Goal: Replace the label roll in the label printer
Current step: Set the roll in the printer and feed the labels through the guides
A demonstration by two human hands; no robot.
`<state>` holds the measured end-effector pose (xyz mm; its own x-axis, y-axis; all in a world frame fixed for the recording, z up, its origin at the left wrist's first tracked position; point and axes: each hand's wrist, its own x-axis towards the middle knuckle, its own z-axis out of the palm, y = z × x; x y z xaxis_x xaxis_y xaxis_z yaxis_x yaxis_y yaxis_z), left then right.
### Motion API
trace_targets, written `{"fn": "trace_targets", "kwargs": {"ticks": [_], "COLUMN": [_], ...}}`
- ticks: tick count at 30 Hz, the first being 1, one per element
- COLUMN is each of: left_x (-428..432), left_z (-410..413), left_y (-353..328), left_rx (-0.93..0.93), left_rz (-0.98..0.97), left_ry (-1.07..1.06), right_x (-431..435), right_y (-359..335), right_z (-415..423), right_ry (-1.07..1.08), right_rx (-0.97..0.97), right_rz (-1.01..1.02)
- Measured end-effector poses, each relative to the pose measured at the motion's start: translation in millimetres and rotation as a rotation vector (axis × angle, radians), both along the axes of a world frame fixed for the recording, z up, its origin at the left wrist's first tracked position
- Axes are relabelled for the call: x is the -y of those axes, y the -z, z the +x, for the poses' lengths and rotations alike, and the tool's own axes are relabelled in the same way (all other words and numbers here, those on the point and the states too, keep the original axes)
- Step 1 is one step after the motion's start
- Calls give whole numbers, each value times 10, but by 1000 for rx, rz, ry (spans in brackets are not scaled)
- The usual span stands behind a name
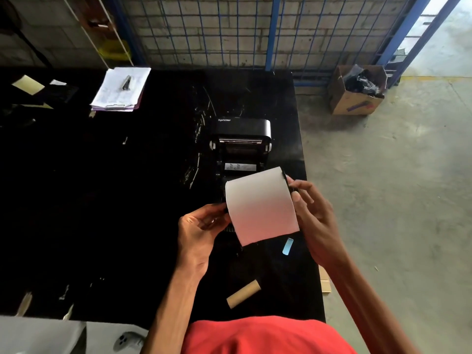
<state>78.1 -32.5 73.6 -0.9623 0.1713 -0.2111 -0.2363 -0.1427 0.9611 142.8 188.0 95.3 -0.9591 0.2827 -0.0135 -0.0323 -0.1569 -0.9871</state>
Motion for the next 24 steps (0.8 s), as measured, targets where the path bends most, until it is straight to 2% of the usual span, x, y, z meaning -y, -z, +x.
{"fn": "trace_targets", "kwargs": {"ticks": [5, 8, 16, 24], "left_x": [91, 126, 176, 99], "left_z": [-173, -287, -630, -1136], "left_y": [13, 82, 500, 901], "left_rx": [-60, -81, 16, -56], "left_rz": [15, -7, -90, -230], "left_ry": [-19, 1, 50, 90], "right_x": [-30, 36, -42, -178], "right_y": [86, 194, 689, 1058], "right_z": [-79, -100, -304, -852], "right_ry": [45, 48, -10, 1], "right_rx": [-43, -19, 183, 288], "right_rz": [309, 342, 382, 546]}}
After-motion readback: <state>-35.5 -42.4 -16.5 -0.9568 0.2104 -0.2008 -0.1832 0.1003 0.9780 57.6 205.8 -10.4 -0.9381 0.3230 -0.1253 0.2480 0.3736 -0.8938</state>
